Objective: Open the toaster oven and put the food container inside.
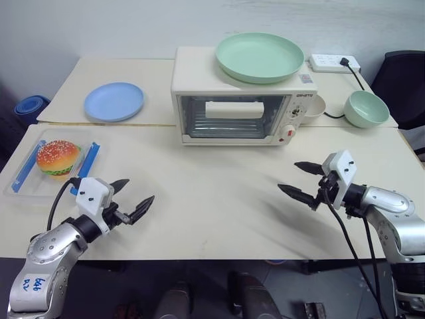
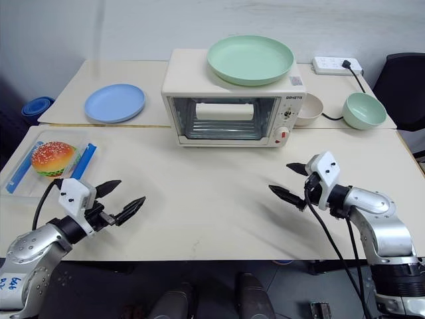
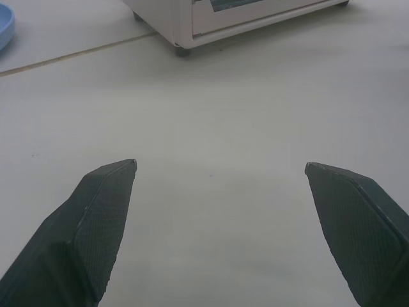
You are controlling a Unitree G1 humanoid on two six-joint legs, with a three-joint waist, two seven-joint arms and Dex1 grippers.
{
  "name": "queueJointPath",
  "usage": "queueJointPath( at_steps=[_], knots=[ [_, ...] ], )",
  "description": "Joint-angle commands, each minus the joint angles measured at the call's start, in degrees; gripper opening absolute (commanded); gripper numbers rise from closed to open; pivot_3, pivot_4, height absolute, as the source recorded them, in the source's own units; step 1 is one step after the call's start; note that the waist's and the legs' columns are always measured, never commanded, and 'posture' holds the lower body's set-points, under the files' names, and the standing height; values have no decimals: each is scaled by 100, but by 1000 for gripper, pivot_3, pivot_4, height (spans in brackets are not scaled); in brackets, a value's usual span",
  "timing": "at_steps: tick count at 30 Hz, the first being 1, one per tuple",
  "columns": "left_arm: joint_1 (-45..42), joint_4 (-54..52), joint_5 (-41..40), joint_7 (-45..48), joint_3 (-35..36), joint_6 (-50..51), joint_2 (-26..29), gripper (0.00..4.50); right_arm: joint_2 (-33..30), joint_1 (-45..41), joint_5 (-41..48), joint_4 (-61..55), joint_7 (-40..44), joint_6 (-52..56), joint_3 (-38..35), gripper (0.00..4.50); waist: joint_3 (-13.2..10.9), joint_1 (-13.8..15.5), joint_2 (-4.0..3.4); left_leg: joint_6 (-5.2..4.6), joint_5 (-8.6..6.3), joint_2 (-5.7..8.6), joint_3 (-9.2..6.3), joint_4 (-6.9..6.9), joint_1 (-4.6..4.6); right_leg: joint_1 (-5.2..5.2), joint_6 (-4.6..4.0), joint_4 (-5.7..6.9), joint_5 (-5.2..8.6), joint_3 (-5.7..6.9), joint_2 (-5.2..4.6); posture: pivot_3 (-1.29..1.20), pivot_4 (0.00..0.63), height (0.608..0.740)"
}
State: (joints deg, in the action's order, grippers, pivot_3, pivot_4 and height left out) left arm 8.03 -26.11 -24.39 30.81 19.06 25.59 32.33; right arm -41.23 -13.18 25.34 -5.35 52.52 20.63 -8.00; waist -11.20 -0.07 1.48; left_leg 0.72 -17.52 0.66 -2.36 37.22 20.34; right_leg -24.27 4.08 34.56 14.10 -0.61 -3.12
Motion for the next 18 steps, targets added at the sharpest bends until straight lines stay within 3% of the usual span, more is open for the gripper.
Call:
queueJointPath(
  at_steps=[1, 12, 18],
  knots=[
    [-5, -55, -38, 20, -6, -24, -4, 4500, -84, -1, 261, -261, 97, 126, -254, 4458, 0, 0, 0, 0, 0, 0, 0, 0, 0, 0, 0, 0, 0, 0, 0, 0, 150, 740],
    [-55, -264, -450, -57, 53, 430, -149, 4500, 36, -142, 166, -320, -18, 250, -53, 4458, 0, -1, -1, 0, 0, 0, 0, 1, 0, 0, 0, 0, 0, -1, 0, 0, 150, 740],
    [-591, -334, -912, -121, -20, 754, -271, 4500, 502, -789, 211, -301, -105, 514, 382, 4458, -1, -10, -2, 0, 0, -5, 3, 7, -1, 0, 0, 0, -1, -1, 10, 0, 150, 740]
  ],
)
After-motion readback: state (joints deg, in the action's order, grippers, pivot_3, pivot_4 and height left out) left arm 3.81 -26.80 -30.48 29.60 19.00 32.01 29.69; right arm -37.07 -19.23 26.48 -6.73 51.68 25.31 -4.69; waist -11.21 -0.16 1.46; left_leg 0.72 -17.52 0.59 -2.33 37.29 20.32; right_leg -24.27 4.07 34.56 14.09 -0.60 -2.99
